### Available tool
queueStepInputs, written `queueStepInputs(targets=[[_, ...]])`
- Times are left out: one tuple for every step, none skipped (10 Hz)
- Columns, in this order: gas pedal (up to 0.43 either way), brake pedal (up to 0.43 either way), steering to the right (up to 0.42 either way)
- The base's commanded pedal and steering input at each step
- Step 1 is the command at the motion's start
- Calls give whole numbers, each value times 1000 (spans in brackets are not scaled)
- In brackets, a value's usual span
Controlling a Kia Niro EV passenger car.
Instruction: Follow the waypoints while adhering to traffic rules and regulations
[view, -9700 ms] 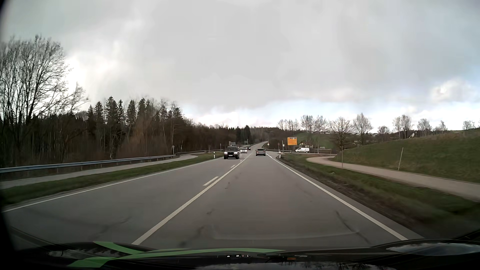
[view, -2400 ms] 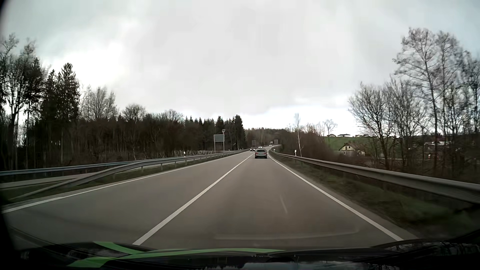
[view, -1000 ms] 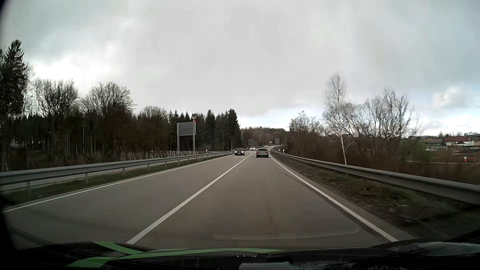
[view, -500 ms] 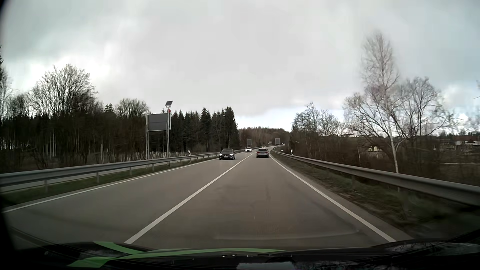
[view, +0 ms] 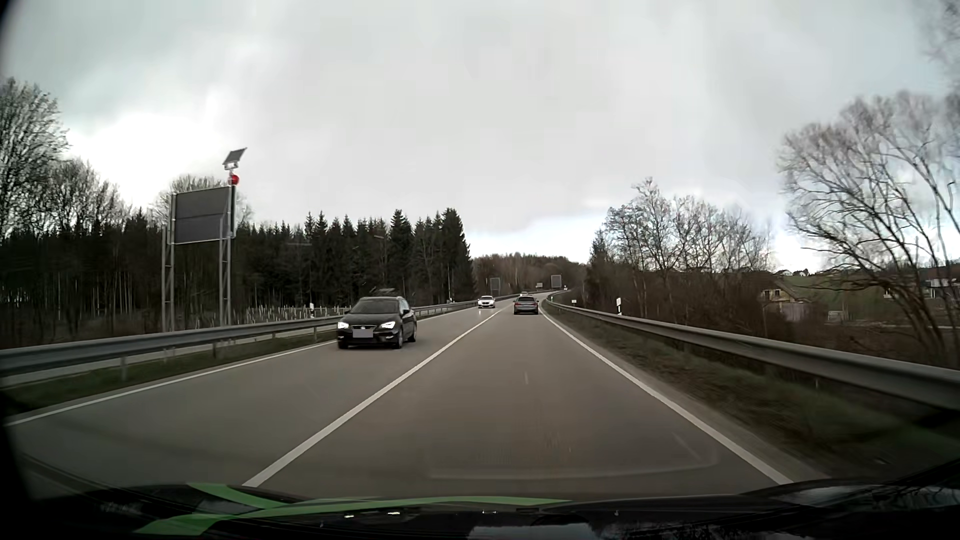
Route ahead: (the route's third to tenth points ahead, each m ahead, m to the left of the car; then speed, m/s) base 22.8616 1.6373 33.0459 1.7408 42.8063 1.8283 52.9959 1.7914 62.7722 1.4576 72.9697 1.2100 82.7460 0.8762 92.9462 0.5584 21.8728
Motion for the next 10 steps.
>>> queueStepInputs(targets=[[118, 0, -2], [118, 0, -2], [118, 0, -2], [118, 0, -2], [118, 0, -2], [118, 0, -2], [118, 0, -2], [118, 0, -2], [118, 0, -2], [118, 0, -2]])
